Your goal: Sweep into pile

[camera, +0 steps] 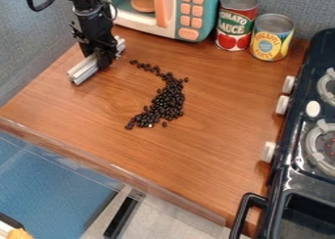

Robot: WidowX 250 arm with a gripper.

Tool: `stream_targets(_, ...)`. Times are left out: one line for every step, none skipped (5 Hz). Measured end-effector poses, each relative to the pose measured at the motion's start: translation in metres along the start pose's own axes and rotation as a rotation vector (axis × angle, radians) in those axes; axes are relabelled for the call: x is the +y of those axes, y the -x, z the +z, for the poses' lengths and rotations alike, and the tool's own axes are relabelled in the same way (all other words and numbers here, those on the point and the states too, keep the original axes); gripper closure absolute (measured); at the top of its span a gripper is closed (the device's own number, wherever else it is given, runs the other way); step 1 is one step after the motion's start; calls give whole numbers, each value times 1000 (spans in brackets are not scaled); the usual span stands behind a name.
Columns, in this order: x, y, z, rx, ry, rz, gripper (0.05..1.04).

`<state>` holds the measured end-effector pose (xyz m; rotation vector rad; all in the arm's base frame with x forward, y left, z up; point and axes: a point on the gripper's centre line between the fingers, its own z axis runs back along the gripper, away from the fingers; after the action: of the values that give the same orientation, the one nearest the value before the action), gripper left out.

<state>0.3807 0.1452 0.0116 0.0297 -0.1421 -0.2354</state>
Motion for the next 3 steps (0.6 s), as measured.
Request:
stream_targets(-13,-2,-1,-16,-7,-47,675)
stream_targets(-19,0,-1,-13,2,-54,675)
stream_targets(-28,-2,-1,-9,24,-64,675)
